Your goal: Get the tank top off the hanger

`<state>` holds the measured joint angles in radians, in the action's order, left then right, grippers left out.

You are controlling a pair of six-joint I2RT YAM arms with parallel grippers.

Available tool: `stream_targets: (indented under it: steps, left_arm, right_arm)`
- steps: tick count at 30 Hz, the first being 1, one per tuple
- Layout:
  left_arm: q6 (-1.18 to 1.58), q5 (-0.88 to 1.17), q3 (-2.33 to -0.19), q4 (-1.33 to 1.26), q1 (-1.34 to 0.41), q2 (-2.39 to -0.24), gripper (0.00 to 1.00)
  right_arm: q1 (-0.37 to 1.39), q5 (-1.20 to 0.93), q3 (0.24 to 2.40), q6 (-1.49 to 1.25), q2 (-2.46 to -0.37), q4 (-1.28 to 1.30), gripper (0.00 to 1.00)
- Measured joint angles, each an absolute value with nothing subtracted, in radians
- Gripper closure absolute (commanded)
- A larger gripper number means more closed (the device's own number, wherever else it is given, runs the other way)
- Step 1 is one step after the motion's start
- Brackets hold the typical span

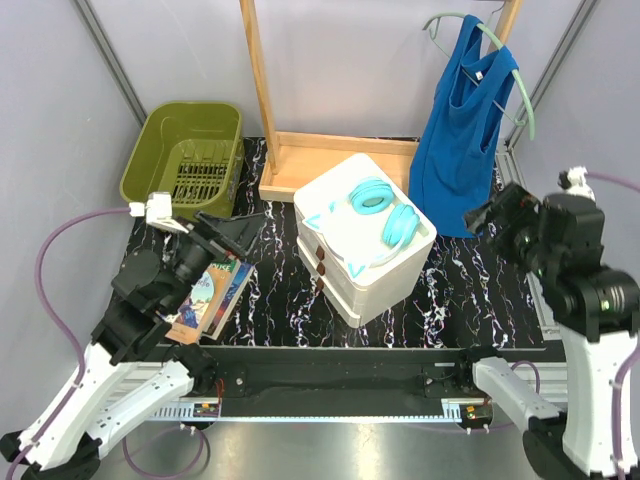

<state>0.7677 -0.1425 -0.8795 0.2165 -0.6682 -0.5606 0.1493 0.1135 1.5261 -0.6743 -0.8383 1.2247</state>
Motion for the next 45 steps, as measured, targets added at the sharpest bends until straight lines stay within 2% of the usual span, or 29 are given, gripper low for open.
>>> stream_targets:
  steps: [5,13,20,25,31,35,39,40,42,45]
  left_arm:
    - [0.868,-0.165,-0.981,0.402,-0.668,-0.532,0.01]
    - [0.837,-0.12,-1.022,0.488,-0.667,-0.473,0.01]
    - [0.574,-0.001,-1.4,0.65,-0.667,-0.795,0.01]
    - [0.418,0.071,-1.429,0.724,-0.667,-0.895,0.01]
    - [0.313,0.148,-1.429,0.778,-0.667,-0.911,0.01]
    - [0.263,0.162,-1.429,0.779,-0.667,-0.911,0.01]
    - [0.229,0.16,-1.429,0.779,-0.667,-0.912,0.01]
    - [0.224,0.16,-1.429,0.779,-0.667,-0.912,0.01]
    - [0.216,0.16,-1.429,0.779,-0.667,-0.915,0.01]
    - [0.212,0.16,-1.435,0.783,-0.667,-0.928,0.01]
  right_arm:
    - [0.149,0.146,1.695,-0.516,-1.049,1.187,0.0]
    - [0.149,0.273,1.984,-0.33,-1.35,1.094,0.0]
    - [0.147,0.355,2.409,-0.218,-1.642,1.089,0.0]
    - [0.132,0.392,2.669,-0.12,-1.804,1.067,0.0]
    - [0.019,0.399,2.753,-0.062,-1.945,1.022,0.02]
    - [-0.001,0.317,2.727,-0.044,-2.01,1.007,0.14]
    - [0.008,0.197,2.601,-0.052,-1.994,0.963,0.41]
    - [0.009,0.168,2.563,-0.059,-1.985,0.947,0.43]
    - [0.009,0.129,2.524,-0.07,-1.975,0.933,0.57]
    - [0.009,0.079,2.5,-0.087,-1.958,0.924,0.71]
